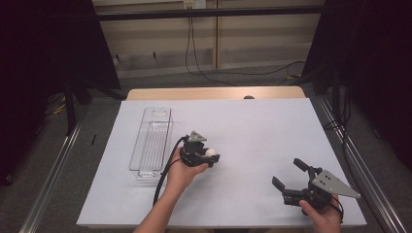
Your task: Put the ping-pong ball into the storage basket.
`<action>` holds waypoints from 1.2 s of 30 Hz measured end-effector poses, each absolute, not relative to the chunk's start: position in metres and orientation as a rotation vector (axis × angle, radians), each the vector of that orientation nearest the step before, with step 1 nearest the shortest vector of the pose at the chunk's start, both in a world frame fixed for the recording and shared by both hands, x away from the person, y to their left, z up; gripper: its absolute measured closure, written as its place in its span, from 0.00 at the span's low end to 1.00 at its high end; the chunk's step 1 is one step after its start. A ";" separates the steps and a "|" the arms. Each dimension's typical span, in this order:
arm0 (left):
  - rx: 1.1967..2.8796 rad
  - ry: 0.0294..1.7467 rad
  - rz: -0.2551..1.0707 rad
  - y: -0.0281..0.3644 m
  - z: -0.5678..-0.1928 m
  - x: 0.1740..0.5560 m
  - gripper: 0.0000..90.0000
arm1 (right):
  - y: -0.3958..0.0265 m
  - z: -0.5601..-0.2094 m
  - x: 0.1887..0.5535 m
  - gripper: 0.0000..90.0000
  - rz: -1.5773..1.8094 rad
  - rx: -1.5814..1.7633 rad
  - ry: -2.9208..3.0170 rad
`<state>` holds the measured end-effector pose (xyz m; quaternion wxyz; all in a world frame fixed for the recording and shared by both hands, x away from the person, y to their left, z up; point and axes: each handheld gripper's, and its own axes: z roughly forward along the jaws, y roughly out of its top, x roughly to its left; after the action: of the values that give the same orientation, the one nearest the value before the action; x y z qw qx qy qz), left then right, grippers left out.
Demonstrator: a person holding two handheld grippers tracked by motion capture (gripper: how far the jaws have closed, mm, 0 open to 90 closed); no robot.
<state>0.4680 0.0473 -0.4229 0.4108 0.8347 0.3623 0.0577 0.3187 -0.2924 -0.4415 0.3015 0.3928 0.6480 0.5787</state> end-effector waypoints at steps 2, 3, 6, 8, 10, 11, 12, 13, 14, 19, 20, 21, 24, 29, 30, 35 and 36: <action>2.092 0.922 0.141 0.048 -0.423 0.468 0.57 | -0.292 -0.442 0.319 0.03 1.536 1.047 1.711; 2.092 0.912 0.132 0.049 -0.422 0.468 0.57 | -0.292 -0.442 0.319 0.03 1.537 1.053 1.713; 2.104 0.914 0.142 0.050 -0.421 0.468 0.57 | -0.293 -0.442 0.319 0.03 1.536 1.051 1.710; 2.098 0.925 0.141 0.050 -0.421 0.468 0.57 | -0.294 -0.442 0.319 0.03 1.535 1.050 1.710; 2.105 0.920 0.136 0.051 -0.420 0.468 0.57 | -0.294 -0.442 0.319 0.03 1.534 1.052 1.710; 2.097 0.921 0.129 0.051 -0.420 0.468 0.57 | -0.294 -0.442 0.319 0.03 1.537 1.052 1.712; 2.095 0.917 0.130 0.051 -0.420 0.469 0.57 | -0.294 -0.442 0.319 0.03 1.536 1.049 1.713; 2.089 0.921 0.140 0.051 -0.420 0.469 0.57 | -0.294 -0.442 0.319 0.03 1.537 1.056 1.709; 2.109 0.913 0.141 0.051 -0.419 0.469 0.57 | -0.294 -0.442 0.319 0.03 1.537 1.055 1.710; 2.099 0.921 0.143 0.051 -0.415 0.469 0.57 | -0.296 -0.442 0.319 0.03 1.533 1.054 1.703; 2.110 0.920 0.146 0.052 -0.414 0.469 0.57 | -0.296 -0.442 0.319 0.03 1.535 1.058 1.703; 2.107 0.922 0.144 0.052 -0.414 0.469 0.57 | -0.297 -0.442 0.320 0.03 1.529 1.049 1.708; 2.102 0.921 0.139 0.053 -0.414 0.470 0.57 | -0.297 -0.442 0.320 0.03 1.528 1.062 1.697; 2.117 0.917 0.145 0.054 -0.411 0.470 0.57 | -0.297 -0.442 0.320 0.03 1.528 1.051 1.705; 2.111 0.923 0.149 0.054 -0.411 0.470 0.57 | -0.297 -0.442 0.320 0.03 1.529 1.061 1.697; 2.109 0.925 0.148 0.055 -0.409 0.470 0.57 | -0.297 -0.442 0.320 0.03 1.528 1.059 1.698; 2.095 0.925 0.148 0.054 -0.410 0.470 0.57 | -0.297 -0.442 0.320 0.03 1.529 1.064 1.695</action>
<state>0.4703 0.0545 -0.4099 0.4106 0.8324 0.3676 0.0587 0.3200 -0.2967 -0.4422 0.3067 0.4023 0.6405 0.5778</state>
